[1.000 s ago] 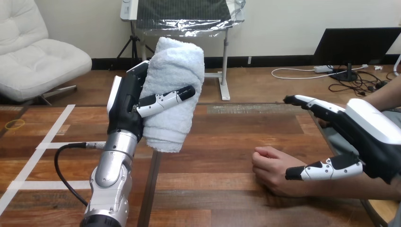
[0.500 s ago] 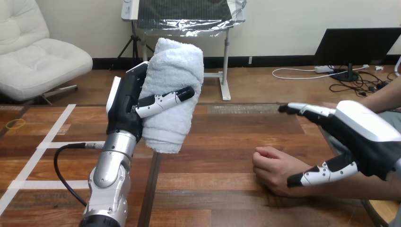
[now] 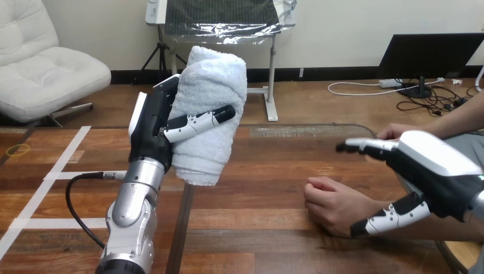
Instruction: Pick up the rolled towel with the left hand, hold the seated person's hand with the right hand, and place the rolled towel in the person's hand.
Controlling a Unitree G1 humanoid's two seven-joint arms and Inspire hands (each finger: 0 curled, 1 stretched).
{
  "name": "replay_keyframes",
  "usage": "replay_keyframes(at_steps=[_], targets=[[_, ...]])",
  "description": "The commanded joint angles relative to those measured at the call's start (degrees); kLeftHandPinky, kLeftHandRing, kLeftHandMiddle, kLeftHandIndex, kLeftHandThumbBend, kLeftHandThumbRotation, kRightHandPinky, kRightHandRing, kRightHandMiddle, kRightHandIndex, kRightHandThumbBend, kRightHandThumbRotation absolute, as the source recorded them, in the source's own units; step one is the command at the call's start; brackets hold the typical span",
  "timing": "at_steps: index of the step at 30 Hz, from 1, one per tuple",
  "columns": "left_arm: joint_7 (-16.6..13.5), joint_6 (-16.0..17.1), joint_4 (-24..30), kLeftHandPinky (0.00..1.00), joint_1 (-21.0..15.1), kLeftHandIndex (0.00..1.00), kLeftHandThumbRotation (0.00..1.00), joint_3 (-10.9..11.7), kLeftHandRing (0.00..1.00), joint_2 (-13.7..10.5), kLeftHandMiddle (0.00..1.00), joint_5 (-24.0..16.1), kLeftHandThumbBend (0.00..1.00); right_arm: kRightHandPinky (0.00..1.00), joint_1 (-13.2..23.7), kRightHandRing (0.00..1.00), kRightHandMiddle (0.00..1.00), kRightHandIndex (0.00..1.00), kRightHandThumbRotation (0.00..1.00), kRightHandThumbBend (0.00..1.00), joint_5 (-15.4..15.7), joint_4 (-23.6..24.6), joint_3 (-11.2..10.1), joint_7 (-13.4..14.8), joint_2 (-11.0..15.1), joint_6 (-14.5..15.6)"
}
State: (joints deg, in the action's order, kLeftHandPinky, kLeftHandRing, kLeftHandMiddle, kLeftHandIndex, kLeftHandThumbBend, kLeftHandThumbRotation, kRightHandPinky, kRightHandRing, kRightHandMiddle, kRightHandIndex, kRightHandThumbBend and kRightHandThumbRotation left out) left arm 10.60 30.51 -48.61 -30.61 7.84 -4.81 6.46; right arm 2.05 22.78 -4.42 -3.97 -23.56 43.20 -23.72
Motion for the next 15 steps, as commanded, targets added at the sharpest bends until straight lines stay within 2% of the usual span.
replay_keyframes(at_steps=[1, 10, 15], targets=[[0.6, 1.2, 3.7, 0.28, -4.0, 0.4, 0.0, 0.8, 0.33, 0.1, 0.38, 1.7, 0.55, 0.87, 4.7, 0.86, 0.87, 0.86, 0.34, 1.0, 0.2, -1.0, 0.6, 0.0, 1.9, -0.5], [0.5, 0.2, 5.7, 0.27, -3.3, 0.4, 0.0, 0.8, 0.33, 0.1, 0.38, 1.9, 0.53, 0.84, 5.5, 0.83, 0.84, 0.83, 0.3, 1.0, 0.1, -4.2, 1.3, 0.5, 2.5, -2.6], [0.8, 0.3, 6.3, 0.27, -3.1, 0.4, 0.0, 0.9, 0.33, 0.1, 0.38, 2.2, 0.52, 0.83, 5.6, 0.82, 0.84, 0.83, 0.3, 1.0, 0.5, -4.8, 1.7, -0.1, 3.0, -1.7]])
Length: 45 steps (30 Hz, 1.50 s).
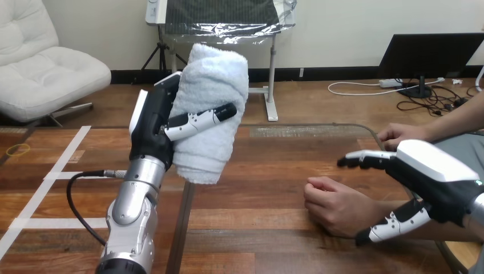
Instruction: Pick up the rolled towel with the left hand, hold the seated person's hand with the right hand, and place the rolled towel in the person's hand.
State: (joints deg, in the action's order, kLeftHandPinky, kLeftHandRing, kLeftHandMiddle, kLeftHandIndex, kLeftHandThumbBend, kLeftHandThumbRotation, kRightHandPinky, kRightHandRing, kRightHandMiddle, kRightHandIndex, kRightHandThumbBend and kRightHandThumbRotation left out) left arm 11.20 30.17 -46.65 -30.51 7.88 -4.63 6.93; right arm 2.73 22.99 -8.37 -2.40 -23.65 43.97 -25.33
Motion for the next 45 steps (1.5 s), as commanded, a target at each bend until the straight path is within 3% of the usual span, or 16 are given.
replay_keyframes(at_steps=[1, 45], targets=[[0.2, 0.7, 4.4, 0.27, -3.2, 0.4, 0.0, 0.9, 0.33, -0.1, 0.38, 1.8, 0.52, 0.83, 5.0, 0.82, 0.84, 0.83, 0.3, 1.0, 0.4, -1.0, 0.2, -0.1, 2.3, 0.0], [-0.3, 0.9, 8.8, 0.25, -1.5, 0.39, 0.0, 1.0, 0.31, -0.9, 0.36, 2.4, 0.51, 0.82, 6.1, 0.82, 0.83, 0.83, 0.3, 1.0, 4.2, -7.7, 0.4, 0.9, 4.7, 2.9]])
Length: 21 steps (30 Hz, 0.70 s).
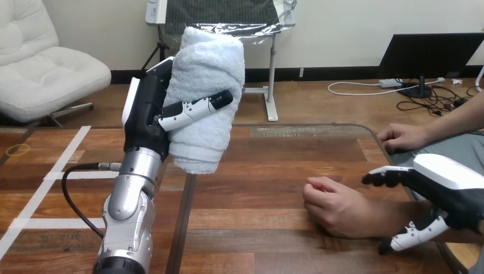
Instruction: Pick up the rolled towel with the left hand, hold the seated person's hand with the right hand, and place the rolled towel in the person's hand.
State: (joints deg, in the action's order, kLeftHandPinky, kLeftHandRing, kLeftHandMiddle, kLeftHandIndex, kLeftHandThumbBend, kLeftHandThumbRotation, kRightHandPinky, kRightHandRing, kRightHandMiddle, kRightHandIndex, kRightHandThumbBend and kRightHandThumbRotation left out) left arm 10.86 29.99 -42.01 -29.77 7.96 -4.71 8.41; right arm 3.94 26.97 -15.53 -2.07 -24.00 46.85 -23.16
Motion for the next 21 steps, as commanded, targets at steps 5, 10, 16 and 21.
replay_keyframes(at_steps=[5, 10, 16, 21], targets=[[0.0, 1.0, 4.7, 0.25, -1.9, 0.39, 0.0, 0.9, 0.31, -0.9, 0.36, 0.9, 0.51, 0.82, 5.0, 0.82, 0.83, 0.83, 0.3, 1.0, 0.4, -1.3, 0.3, 1.4, 1.9, 1.3], [-0.1, 0.4, 5.4, 0.25, -1.6, 0.38, 0.0, 1.0, 0.31, -0.9, 0.36, 1.0, 0.51, 0.81, 5.4, 0.82, 0.83, 0.83, 0.29, 1.0, 0.4, -1.9, 0.6, 1.0, 2.1, 1.6], [0.0, 0.0, 5.5, 0.25, -1.5, 0.39, 0.0, 1.2, 0.31, -1.0, 0.36, 1.2, 0.52, 0.79, 5.7, 0.81, 0.82, 0.82, 0.28, 1.0, 0.8, -2.5, 1.1, 0.8, 2.1, 2.3], [-0.2, -0.6, 6.6, 0.25, -1.2, 0.38, 0.0, 1.1, 0.3, -0.9, 0.36, 1.3, 0.51, 0.73, 6.1, 0.81, 0.81, 0.81, 0.28, 1.0, 1.2, -2.8, 1.9, 0.1, 2.1, 4.6]])
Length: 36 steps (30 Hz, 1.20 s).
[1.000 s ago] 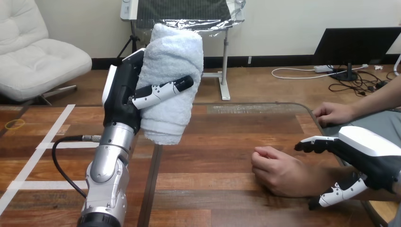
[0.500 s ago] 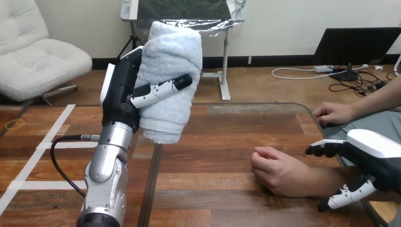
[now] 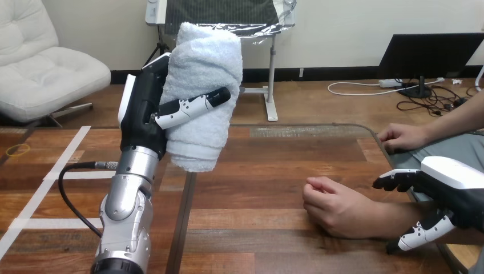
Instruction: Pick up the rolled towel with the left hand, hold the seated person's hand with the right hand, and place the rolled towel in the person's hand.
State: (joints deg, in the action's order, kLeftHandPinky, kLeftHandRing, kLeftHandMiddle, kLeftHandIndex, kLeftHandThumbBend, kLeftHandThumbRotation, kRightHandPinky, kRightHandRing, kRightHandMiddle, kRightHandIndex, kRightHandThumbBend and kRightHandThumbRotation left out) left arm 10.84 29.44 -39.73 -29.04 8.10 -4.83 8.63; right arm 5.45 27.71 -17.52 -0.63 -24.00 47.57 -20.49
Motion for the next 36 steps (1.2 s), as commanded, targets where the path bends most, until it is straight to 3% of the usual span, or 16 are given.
replay_keyframes(at_steps=[1, 19, 31, 36], targets=[[-0.3, -0.2, 4.5, 0.25, -1.9, 0.38, 0.0, 1.0, 0.3, -0.8, 0.36, 1.1, 0.51, 0.72, 4.6, 0.81, 0.81, 0.81, 0.29, 1.0, 0.5, -1.0, 0.5, 0.1, 1.4, 2.1], [-0.8, -1.9, 7.0, 0.24, -1.1, 0.38, 0.0, 1.1, 0.3, -1.0, 0.36, 0.9, 0.51, 0.58, 5.7, 0.73, 0.78, 0.78, 0.3, 0.91, 0.9, -3.5, 3.4, -0.2, 0.6, 5.7], [-1.0, -3.3, 8.2, 0.24, -1.0, 0.38, 0.0, 1.5, 0.3, -1.0, 0.36, 1.5, 0.52, 0.55, 5.6, 0.69, 0.74, 0.74, 0.28, 0.88, 0.7, -5.1, 4.8, 2.0, -0.6, 4.4], [-0.3, -3.7, 8.9, 0.24, -1.0, 0.38, 0.0, 1.9, 0.3, -0.6, 0.36, 2.4, 0.52, 0.54, 5.9, 0.69, 0.74, 0.74, 0.28, 0.88, 0.6, -5.6, 5.7, 2.3, -1.4, 5.2]])
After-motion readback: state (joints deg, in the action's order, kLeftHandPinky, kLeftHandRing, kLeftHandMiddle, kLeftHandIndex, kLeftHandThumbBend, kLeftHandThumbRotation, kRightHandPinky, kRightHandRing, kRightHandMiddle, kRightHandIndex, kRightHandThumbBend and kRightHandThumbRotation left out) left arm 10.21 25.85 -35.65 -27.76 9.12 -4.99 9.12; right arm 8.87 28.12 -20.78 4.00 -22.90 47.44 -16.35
